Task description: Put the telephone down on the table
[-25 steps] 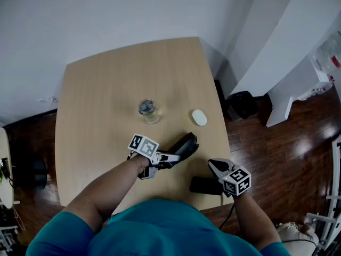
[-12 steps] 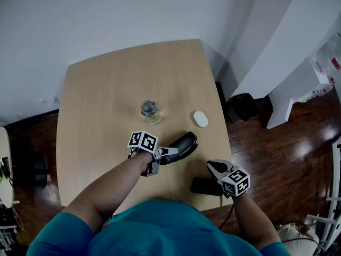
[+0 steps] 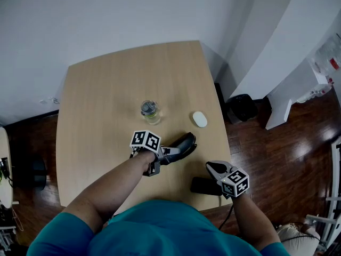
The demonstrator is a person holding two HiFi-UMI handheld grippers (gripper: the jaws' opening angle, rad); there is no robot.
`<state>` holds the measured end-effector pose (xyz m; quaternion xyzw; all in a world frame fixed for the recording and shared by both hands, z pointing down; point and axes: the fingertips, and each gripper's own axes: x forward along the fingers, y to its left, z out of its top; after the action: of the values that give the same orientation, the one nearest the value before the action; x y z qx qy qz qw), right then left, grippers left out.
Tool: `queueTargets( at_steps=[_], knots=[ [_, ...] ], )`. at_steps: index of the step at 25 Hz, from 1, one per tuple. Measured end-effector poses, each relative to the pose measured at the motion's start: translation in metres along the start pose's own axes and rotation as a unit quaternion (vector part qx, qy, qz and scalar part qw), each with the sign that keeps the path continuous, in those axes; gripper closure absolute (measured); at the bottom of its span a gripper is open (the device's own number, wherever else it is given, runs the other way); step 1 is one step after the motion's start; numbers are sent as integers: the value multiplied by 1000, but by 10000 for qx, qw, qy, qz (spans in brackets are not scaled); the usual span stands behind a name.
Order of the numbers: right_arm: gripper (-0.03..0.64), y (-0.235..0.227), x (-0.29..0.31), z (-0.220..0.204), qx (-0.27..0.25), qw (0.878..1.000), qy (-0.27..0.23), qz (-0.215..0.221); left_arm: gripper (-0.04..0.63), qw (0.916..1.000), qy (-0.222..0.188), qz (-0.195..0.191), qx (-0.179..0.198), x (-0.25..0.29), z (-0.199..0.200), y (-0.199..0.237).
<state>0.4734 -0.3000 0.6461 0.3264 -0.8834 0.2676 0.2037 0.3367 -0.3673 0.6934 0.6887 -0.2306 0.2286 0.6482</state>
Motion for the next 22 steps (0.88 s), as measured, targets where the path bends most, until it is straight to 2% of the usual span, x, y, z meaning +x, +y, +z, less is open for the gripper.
queueTargets(
  at_steps=[5,16,22],
  knots=[
    [614,4,0,0,-11,10000,5,23,178,9999,12,77,-77,-2,1,3],
    [615,8,2,8,59,9999,-119,77,192,9997,24,-147,-202,-4,2,5],
    [615,14,3,8,-10,9998,-99,144,198,9952,-28,-571,-791,-9,4,6]
  ],
)
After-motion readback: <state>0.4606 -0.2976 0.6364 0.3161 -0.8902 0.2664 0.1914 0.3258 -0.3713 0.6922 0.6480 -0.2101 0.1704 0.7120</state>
